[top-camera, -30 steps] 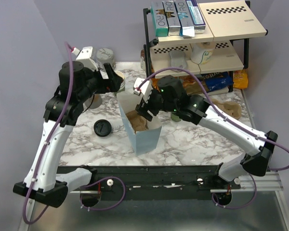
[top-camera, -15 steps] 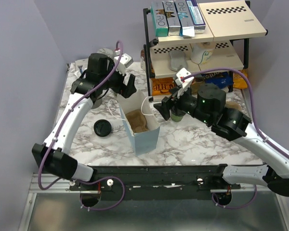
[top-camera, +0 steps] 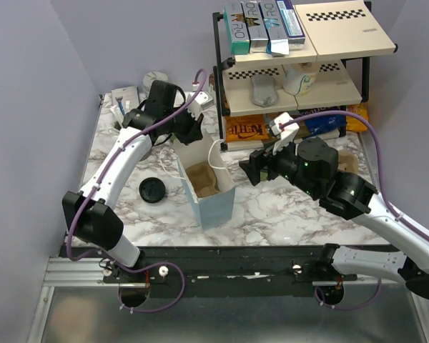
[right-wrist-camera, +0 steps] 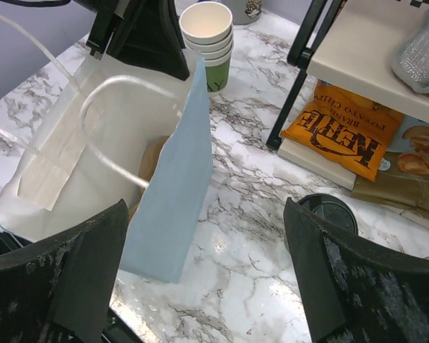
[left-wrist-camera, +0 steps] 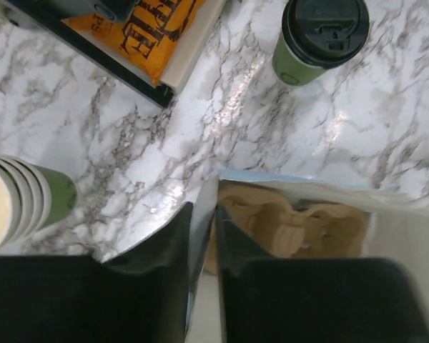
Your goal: Pack the takeout coffee
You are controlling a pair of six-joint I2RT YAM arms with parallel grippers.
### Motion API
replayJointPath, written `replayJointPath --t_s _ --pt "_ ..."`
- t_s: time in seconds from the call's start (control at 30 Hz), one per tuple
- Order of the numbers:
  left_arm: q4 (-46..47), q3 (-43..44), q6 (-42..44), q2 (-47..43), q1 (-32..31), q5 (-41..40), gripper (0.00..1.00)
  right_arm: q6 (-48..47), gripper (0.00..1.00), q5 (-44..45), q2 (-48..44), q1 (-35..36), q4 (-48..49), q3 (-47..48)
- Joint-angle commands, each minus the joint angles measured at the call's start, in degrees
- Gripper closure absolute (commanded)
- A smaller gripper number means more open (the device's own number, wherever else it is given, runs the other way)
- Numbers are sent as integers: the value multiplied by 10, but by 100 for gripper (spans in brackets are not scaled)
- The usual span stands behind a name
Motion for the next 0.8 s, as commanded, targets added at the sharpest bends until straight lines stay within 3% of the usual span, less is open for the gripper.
replayJointPath --t_s 0.0,0.03,0.23,0.37,0.47,0.63,0.77 --pt "48 1 -48 -33 -6 -16 96 15 3 14 -20 3 -1 -13" --pt "56 -4 -79 -39 -10 -30 100 17 3 16 -21 2 -7 -9" --pt "102 -51 -280 -101 -30 -229 100 26 2 24 -30 3 -32 10" --pt "137 -124 -440 -157 -35 -278 100 41 0 37 -42 2 -37 22" --pt "146 -173 -497 -209 -60 -369 100 55 0 27 -50 2 -33 24" --pt "209 -300 -605 -318 -115 -432 100 47 0 -68 -50 2 -20 22" --pt "211 -360 -663 -378 -198 -542 100 26 2 -238 -54 2 -4 21"
